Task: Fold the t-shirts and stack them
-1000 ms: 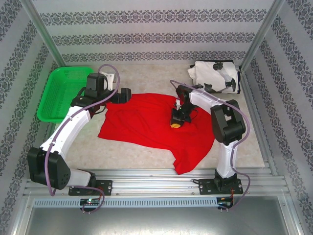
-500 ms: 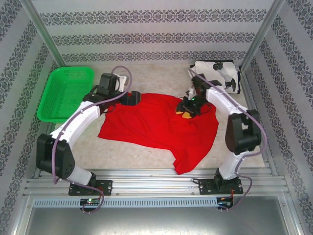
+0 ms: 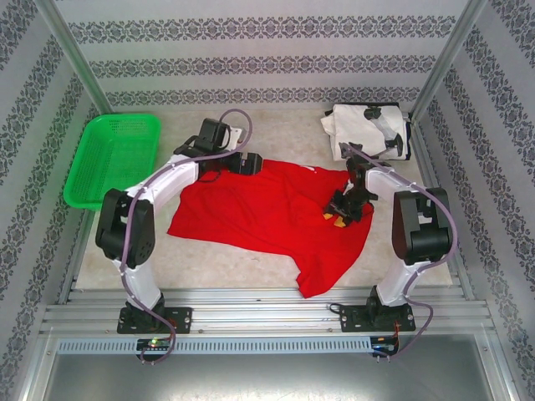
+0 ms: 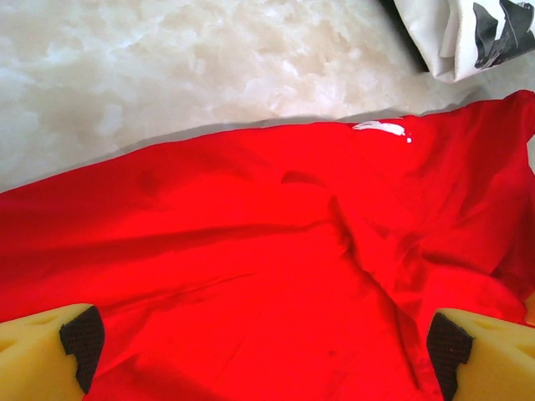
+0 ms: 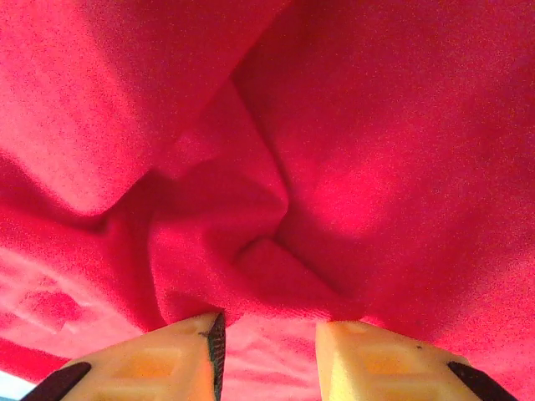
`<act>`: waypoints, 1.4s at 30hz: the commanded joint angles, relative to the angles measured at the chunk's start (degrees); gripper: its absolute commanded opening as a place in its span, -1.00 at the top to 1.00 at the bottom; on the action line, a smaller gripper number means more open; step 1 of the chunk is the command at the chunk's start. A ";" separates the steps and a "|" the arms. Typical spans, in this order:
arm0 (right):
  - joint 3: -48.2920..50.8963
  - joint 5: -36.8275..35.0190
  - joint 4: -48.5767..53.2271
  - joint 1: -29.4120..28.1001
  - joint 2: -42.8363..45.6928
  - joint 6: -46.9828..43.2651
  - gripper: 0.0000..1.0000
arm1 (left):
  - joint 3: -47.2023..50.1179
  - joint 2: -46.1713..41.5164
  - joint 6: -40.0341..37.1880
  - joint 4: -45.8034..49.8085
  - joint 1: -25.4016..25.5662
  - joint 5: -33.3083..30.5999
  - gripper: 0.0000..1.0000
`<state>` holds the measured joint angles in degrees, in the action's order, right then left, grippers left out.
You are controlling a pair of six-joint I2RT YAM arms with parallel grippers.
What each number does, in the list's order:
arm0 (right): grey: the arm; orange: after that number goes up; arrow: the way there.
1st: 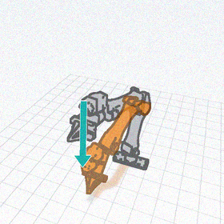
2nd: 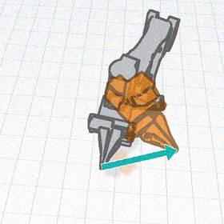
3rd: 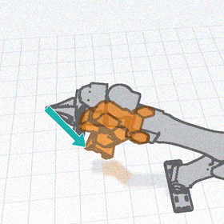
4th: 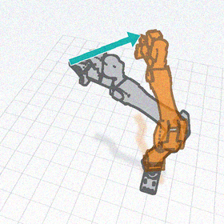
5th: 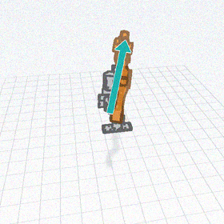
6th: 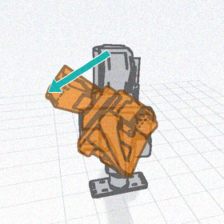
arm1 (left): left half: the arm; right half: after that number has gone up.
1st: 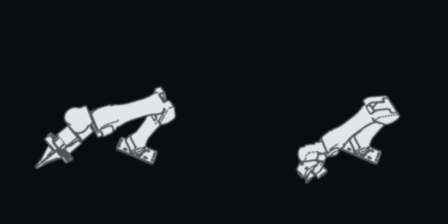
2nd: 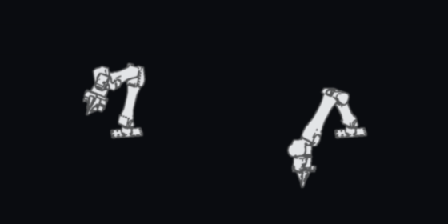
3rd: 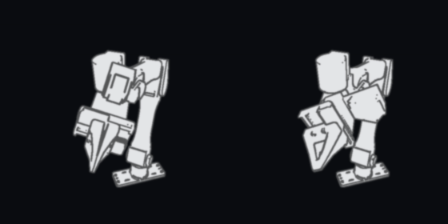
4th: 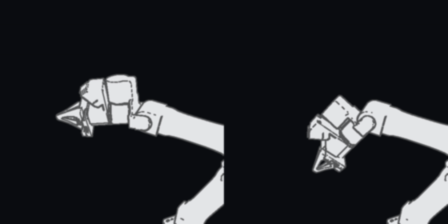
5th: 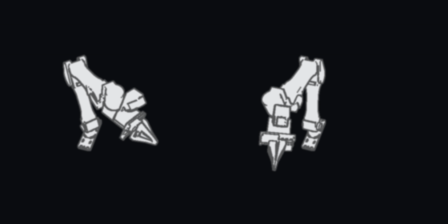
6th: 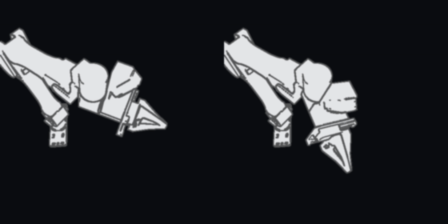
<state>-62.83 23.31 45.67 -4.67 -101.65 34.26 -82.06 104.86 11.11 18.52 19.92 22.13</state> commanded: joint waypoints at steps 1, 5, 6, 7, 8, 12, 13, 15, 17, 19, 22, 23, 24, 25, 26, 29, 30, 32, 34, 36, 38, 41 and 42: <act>1.01 -3.06 -2.17 1.30 0.99 1.92 0.29 | -2.46 2.25 -0.65 -3.65 0.93 1.17 -1.00; 1.83 -4.05 -3.30 1.85 1.20 1.90 0.30 | -4.48 6.42 -0.22 -5.29 1.38 0.97 -1.00; 2.55 -3.69 -4.84 1.94 0.89 2.15 0.33 | -5.17 7.47 -0.09 -5.46 1.51 0.69 -1.00; 2.94 -3.43 -5.99 1.99 0.44 2.45 0.37 | -5.72 8.46 0.17 -5.72 1.49 0.65 -1.00; 3.23 -2.79 -7.46 2.11 -0.14 3.01 0.45 | -6.15 9.46 0.31 -5.94 1.45 0.57 -1.00; 3.59 -1.39 -10.24 2.03 -0.44 4.16 0.82 | -7.25 12.69 0.23 -6.44 1.47 -0.29 -1.00; 3.90 -1.64 -10.02 2.18 -0.04 4.06 0.89 | -7.40 13.28 0.14 -6.40 1.49 -0.28 -1.00; 5.45 -1.69 -10.03 2.80 2.13 4.46 1.00 | -6.94 14.26 0.11 -6.56 1.50 -0.84 -1.00; 7.09 -1.78 -10.03 3.35 5.17 5.22 1.00 | -6.30 14.70 0.20 -6.02 1.45 -2.46 -1.00; 8.19 -1.68 -8.97 3.52 7.60 5.38 1.00 | -5.68 14.93 0.27 -5.37 1.42 -3.98 -1.00; 9.96 -2.77 -6.21 3.52 11.01 5.87 1.00 | -5.03 15.36 0.14 -4.69 1.17 -4.88 -1.00; 10.79 -2.83 -5.90 3.61 12.18 6.35 1.00 | -5.03 15.62 0.14 -4.27 1.15 -5.54 -1.00; 11.46 -2.67 -5.75 3.61 13.17 6.83 1.00 | -5.04 15.83 0.14 -3.71 1.09 -5.86 -1.00; 11.94 -2.51 -5.54 3.63 13.69 7.19 1.00 | -4.99 16.11 0.09 -3.20 1.12 -6.04 -1.00; 12.40 -2.39 -5.21 3.60 14.20 7.54 1.00 | -4.86 16.23 0.06 -2.85 1.03 -6.13 -1.00; 13.75 -2.81 -3.97 3.61 16.00 8.34 1.00 | -3.95 16.43 0.18 -2.54 1.06 -6.71 -1.00; 14.15 -3.21 -3.26 3.61 16.94 8.45 1.00 | -3.76 16.43 0.22 -2.36 1.07 -6.69 -1.00; 14.94 -3.14 -2.45 3.62 18.96 8.95 1.00 | -3.40 16.42 0.05 -2.09 1.01 -6.72 -1.00; 15.94 -2.35 -1.50 3.66 20.90 9.61 1.00 | -3.08 16.41 -0.04 -1.83 0.97 -7.00 -1.00; 17.03 -2.30 -0.34 3.44 23.37 10.20 1.00 | -2.77 16.45 -0.11 -1.61 0.88 -7.10 -1.00; 18.12 -2.51 0.37 3.47 25.51 10.72 1.00 | -2.60 16.69 -0.13 -1.29 0.80 -7.14 -1.00; 20.07 -3.24 0.53 3.66 26.66 11.27 1.00 | -2.32 17.12 -0.12 -1.03 0.70 -7.06 -1.00; 20.49 -3.51 0.62 3.74 26.42 11.27 1.00 | -2.29 17.29 -0.13 -0.96 0.65 -6.93 -1.00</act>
<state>-44.07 21.23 43.64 -1.58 -75.40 44.12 -85.08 121.08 11.14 15.27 20.91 15.79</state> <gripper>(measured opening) 0.065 0.999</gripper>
